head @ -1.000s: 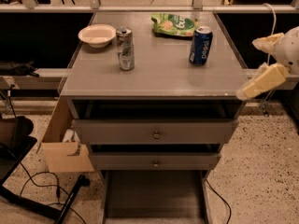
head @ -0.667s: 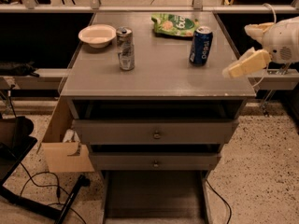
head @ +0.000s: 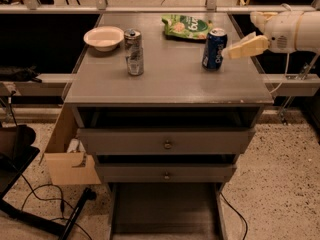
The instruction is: Place pepsi can into bottom drawer
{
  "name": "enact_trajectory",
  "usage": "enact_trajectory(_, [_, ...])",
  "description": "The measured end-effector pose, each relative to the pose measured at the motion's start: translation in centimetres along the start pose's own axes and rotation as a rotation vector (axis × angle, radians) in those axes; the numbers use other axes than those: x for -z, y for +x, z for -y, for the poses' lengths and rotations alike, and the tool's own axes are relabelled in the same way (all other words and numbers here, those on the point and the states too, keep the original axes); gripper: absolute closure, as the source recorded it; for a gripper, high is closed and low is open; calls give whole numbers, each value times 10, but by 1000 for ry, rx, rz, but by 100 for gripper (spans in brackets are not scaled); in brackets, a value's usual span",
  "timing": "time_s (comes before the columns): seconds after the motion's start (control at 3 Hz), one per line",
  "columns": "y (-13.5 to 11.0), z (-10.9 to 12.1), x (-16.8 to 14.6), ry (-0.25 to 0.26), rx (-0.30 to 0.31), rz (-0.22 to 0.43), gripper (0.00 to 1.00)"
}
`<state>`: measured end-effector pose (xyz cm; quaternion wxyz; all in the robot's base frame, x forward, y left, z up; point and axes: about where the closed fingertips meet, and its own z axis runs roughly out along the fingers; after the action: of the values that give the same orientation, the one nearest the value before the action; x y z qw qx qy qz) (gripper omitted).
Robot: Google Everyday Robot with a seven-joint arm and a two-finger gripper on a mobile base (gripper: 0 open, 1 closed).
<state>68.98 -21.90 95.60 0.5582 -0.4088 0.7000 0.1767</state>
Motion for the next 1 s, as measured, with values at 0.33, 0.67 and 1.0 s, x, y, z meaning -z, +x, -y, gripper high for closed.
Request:
enact_trajectory(0.33, [0,15,-31,-4,-67,75,0])
enact_trajectory(0.67, [0,25,-59,-8,-82,128,0])
enact_trajectory(1.0, [5,29,-82,15,-69,153,16])
